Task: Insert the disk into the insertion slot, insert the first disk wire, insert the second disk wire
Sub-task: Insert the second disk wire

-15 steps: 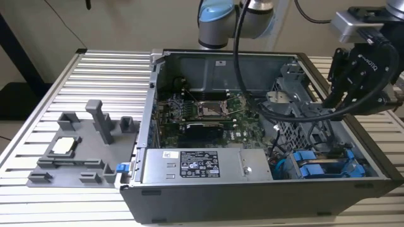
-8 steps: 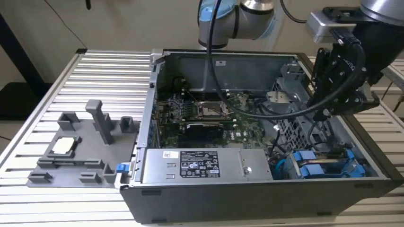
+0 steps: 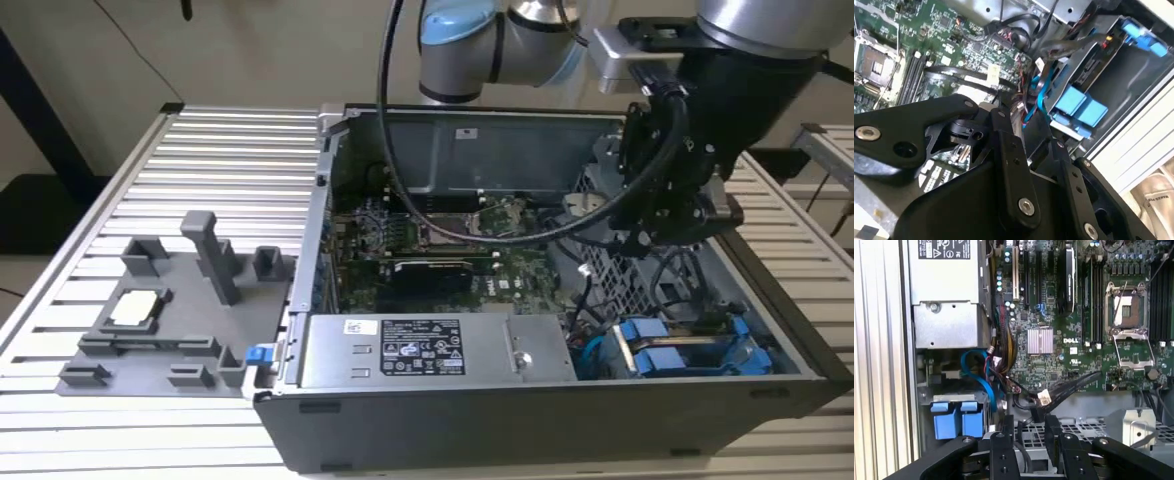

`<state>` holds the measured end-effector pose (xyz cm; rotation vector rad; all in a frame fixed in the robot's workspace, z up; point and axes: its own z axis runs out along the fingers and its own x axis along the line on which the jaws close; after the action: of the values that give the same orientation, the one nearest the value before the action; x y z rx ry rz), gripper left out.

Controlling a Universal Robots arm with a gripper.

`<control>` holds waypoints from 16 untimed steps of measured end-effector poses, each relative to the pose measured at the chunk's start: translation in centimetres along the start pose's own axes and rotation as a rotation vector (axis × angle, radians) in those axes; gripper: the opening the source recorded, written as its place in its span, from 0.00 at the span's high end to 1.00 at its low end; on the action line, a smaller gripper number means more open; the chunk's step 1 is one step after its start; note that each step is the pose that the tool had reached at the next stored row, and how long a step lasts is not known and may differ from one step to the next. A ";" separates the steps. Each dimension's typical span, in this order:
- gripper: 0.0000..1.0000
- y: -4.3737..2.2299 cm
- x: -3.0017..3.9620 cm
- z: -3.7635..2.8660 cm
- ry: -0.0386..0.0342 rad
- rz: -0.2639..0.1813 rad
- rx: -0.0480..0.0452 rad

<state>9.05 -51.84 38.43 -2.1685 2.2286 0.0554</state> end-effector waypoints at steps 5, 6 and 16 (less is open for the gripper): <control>0.61 1.20 -0.09 0.15 0.0053 0.000 0.0050; 0.61 1.20 -0.09 0.15 0.0054 0.000 0.0051; 0.61 1.33 -1.74 0.55 0.1205 -0.011 0.0292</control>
<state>7.76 -50.04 37.97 -2.2252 2.2630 -0.1103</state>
